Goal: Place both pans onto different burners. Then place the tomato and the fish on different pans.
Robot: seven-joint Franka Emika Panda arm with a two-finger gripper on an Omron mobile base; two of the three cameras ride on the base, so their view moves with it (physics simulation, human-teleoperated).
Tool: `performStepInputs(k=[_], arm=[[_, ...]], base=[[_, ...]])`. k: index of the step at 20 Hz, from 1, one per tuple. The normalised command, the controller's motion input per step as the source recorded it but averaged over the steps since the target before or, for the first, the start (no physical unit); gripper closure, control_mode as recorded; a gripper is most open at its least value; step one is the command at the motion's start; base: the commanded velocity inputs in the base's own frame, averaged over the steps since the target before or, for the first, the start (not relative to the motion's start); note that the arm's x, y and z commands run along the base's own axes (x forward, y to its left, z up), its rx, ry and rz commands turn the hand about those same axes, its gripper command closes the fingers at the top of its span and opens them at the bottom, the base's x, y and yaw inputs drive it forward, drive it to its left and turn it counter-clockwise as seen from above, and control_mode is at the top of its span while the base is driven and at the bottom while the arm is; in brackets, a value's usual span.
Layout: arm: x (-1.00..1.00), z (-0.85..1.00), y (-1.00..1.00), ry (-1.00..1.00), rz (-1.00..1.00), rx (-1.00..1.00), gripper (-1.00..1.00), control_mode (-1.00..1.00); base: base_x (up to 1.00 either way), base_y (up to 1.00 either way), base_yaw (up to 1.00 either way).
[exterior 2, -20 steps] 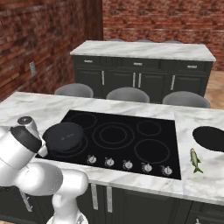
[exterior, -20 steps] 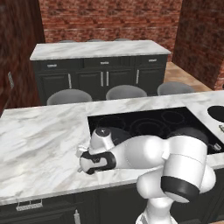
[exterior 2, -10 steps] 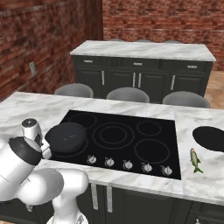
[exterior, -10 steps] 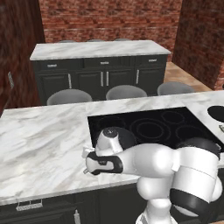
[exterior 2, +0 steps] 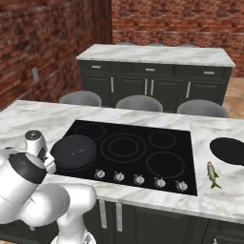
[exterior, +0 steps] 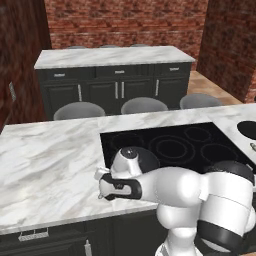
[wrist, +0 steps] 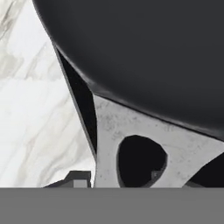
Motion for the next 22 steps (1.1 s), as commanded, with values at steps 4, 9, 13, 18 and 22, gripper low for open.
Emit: performStepInputs(k=[4, 9, 13, 18, 22], arm=[[-0.25, -0.01, 0.0, -0.02, 0.0, 0.01, -1.0, -1.0], [-0.71, 0.17, -0.07, -0.12, 0.0, 0.0, -1.0, -1.0], [-0.63, 0.44, -0.16, -0.16, 0.0, 0.0, -1.0, -1.0], [-0.26, 0.71, -0.11, -0.15, 0.0, 0.05, -1.0, -1.0], [-0.01, 0.95, 0.0, -0.11, 0.02, 0.06, -1.0, -1.0]], base=[[0.0, 0.0, 0.0], [0.0, 0.0, 0.0], [0.0, 0.0, 0.0], [0.0, 0.0, 0.0], [0.0, 0.0, 0.0]])
